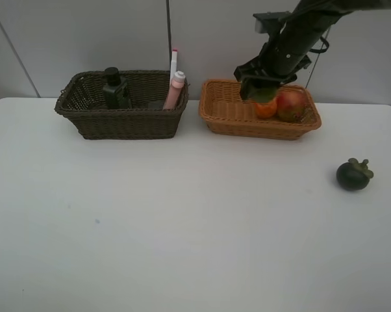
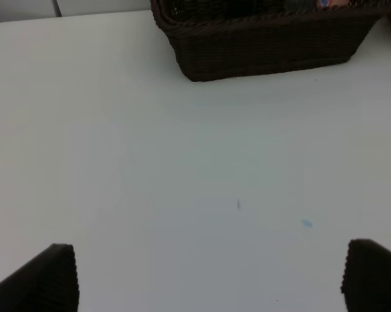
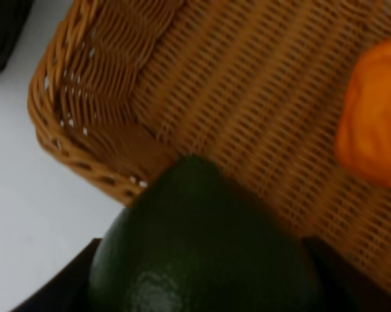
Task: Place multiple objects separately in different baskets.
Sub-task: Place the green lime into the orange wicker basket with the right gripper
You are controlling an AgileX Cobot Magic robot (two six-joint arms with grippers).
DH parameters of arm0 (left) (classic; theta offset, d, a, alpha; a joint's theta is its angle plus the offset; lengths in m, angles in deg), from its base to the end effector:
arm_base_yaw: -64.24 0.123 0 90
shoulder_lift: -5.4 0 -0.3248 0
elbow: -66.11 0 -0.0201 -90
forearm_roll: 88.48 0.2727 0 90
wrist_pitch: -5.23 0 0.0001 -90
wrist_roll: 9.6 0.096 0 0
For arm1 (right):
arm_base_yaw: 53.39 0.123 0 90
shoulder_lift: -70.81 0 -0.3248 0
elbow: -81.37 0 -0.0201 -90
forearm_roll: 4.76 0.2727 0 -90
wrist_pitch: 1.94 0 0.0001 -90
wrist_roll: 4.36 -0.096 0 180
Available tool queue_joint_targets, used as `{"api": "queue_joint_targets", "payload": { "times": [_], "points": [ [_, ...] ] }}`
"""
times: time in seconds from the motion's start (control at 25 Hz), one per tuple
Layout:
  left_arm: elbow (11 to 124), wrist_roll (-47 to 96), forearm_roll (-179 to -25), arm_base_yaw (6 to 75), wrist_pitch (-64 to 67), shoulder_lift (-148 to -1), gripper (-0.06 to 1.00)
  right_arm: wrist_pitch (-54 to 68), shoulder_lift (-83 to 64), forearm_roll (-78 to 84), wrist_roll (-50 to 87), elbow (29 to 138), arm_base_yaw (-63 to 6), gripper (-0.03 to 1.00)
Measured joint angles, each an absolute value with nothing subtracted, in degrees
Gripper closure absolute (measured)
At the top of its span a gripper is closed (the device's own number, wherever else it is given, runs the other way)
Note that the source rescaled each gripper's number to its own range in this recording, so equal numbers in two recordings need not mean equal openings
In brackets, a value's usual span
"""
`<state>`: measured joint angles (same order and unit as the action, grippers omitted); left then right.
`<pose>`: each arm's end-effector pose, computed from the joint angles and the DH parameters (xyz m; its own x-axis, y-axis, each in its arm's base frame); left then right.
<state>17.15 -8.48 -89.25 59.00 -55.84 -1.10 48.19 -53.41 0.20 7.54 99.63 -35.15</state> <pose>-0.0236 0.0010 0.2880 -0.4434 0.0538 -0.8947 0.1076 0.9942 0.0064 0.4627 0.1592 0.2484 -0.8063 -0.4249 -0.4115 -0.4655 0.8850 -0.0018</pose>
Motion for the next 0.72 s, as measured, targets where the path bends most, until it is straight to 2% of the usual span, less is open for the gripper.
{"api": "queue_joint_targets", "payload": {
  "times": [0.32,0.44,0.48,0.56,0.72],
  "points": [
    [17.15,-8.48,-89.25,59.0,-55.84,-1.1,-0.06,41.76,-62.4,0.43,2.28,106.32,-35.15,0.39],
    [17.15,-8.48,-89.25,59.0,-55.84,-1.1,-0.06,40.16,-62.67,-0.2,0.2,106.65,-35.15,0.12],
    [17.15,-8.48,-89.25,59.0,-55.84,-1.1,-0.06,40.03,-62.67,-0.45,-0.09,106.69,-35.15,0.06],
    [17.15,-8.48,-89.25,59.0,-55.84,-1.1,-0.06,40.24,-62.67,-0.98,-0.37,106.69,-35.15,0.0],
    [17.15,-8.48,-89.25,59.0,-55.84,-1.1,-0.06,42.82,-62.58,-1.26,-0.43,106.69,-35.15,-0.02]
  ]
}}
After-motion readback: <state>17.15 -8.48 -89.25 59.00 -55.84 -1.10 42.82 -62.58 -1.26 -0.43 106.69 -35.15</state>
